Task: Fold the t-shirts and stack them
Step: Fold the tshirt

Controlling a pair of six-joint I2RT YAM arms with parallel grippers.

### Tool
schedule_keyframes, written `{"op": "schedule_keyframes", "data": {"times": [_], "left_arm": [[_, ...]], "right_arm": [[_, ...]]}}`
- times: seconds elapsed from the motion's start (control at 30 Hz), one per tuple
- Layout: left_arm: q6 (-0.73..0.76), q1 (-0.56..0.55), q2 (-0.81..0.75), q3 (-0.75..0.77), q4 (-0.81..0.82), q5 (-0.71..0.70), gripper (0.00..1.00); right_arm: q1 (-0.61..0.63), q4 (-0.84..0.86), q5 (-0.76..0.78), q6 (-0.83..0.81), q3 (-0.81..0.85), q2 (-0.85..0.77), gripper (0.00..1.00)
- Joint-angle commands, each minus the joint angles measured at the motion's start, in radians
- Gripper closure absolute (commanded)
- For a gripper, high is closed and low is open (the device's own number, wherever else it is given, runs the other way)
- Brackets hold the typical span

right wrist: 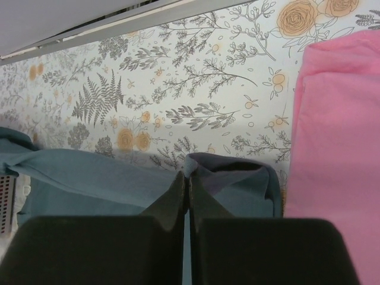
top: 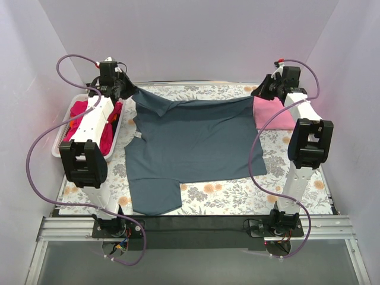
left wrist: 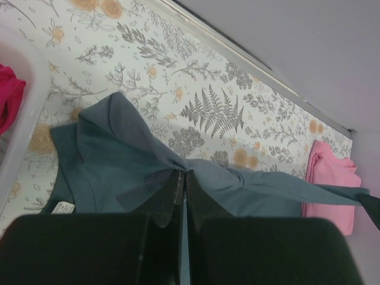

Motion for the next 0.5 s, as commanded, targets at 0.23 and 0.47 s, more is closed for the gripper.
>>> {"op": "schedule_keyframes", "data": {"times": [0.23, 0.47], "left_arm": [[-0.038, 0.006, -0.124, -0.144, -0.019, 0.033, 1.0], [-0.061, 0.006, -0.144, -0.206, -0.051, 0.04, 1.0]], "right_arm": [[-0.014, 0.003, -0.001, -0.011, -0.078, -0.094, 0.99], [-0.017, 0.003, 0.019, 0.014, -0.131, -0.103, 0.99]]}}
